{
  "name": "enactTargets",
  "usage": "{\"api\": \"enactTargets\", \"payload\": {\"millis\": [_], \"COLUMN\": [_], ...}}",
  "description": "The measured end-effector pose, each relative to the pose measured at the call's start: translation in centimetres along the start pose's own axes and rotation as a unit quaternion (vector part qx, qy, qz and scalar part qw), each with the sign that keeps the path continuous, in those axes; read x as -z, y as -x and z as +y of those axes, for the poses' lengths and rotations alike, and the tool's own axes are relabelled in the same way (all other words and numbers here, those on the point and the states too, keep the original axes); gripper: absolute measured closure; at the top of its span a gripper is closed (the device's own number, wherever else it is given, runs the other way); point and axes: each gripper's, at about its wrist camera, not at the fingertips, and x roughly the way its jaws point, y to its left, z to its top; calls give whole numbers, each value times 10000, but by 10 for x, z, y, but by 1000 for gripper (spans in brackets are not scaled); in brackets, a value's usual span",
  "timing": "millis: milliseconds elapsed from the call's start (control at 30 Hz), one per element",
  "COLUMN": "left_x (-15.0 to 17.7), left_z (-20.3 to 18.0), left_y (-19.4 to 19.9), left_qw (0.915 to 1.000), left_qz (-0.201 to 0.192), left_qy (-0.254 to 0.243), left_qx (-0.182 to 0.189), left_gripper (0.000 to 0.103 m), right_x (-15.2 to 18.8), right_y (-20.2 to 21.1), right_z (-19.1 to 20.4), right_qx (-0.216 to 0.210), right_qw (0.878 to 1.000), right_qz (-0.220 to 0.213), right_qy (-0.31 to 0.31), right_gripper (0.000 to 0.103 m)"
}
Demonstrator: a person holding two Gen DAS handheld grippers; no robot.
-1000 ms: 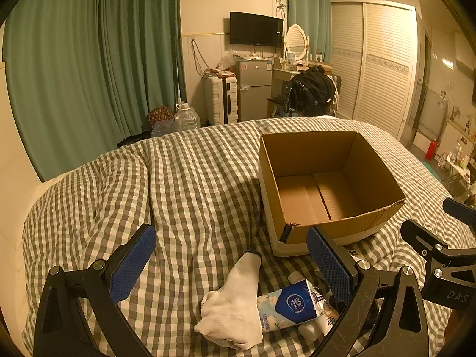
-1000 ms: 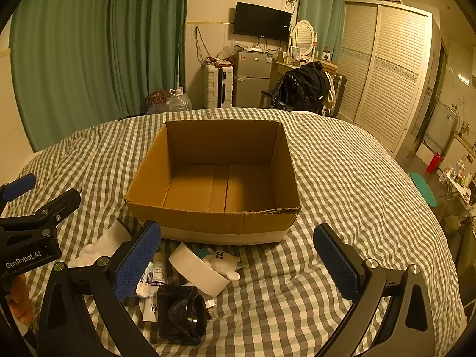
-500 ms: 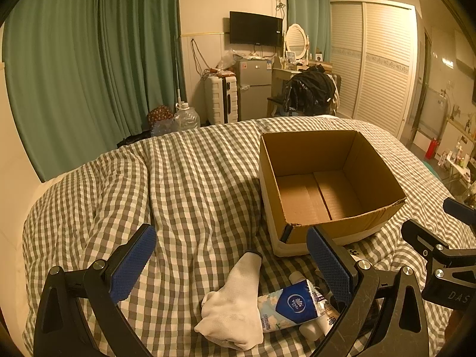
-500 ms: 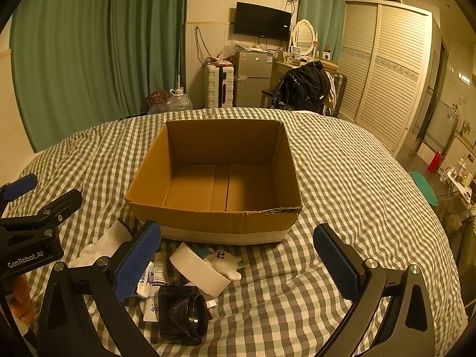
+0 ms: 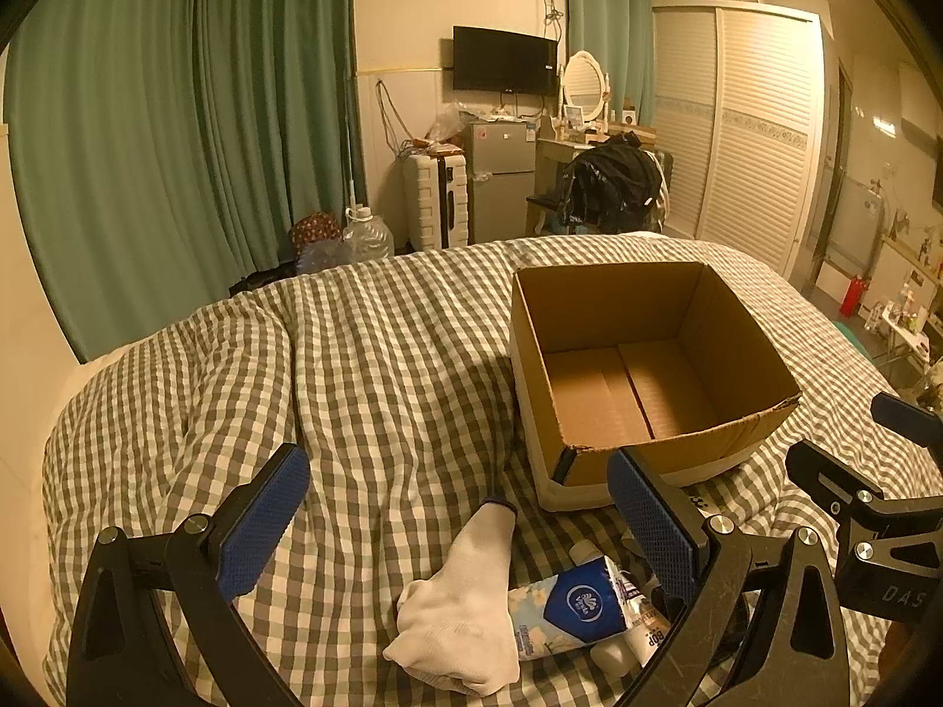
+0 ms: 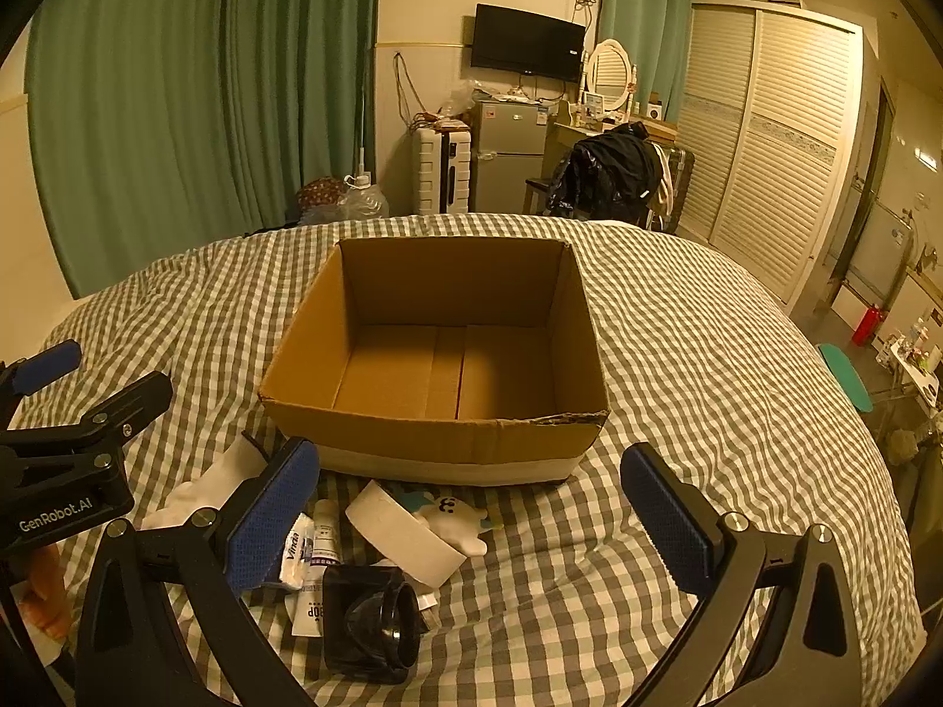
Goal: Organize objects
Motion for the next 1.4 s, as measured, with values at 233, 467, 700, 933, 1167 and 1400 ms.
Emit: {"api": "enactTargets", "payload": {"millis": [233, 467, 700, 933, 1167, 1400], "left_x": [-1, -2, 0, 11, 22, 42], "left_z": [1, 10, 15, 32, 28, 15], "left_y": [-1, -16, -31, -68, -86, -116], "left_qw": [10000, 9991, 9990, 9952, 9927, 9836], "left_qz": [18, 340, 446, 907, 1173, 1738], "left_qy": [-1, 87, -61, -99, -214, -461], "left_qx": [-27, 229, 57, -355, -190, -131], "left_gripper": [0, 0, 0, 0, 0, 0], "right_x": [0, 1, 4, 11, 20, 26], "right_y": [0, -1, -12, -31, -54, -79], "right_z": [2, 4, 1, -3, -6, -7], "right_qx": [1, 51, -43, -99, -232, -265], "right_qw": [10000, 9999, 9998, 9988, 9970, 9942], "right_qz": [4, 41, 201, 470, 725, 1021], "right_qy": [36, 110, 36, -56, -157, -184], "right_gripper": [0, 0, 0, 1, 1, 1]}}
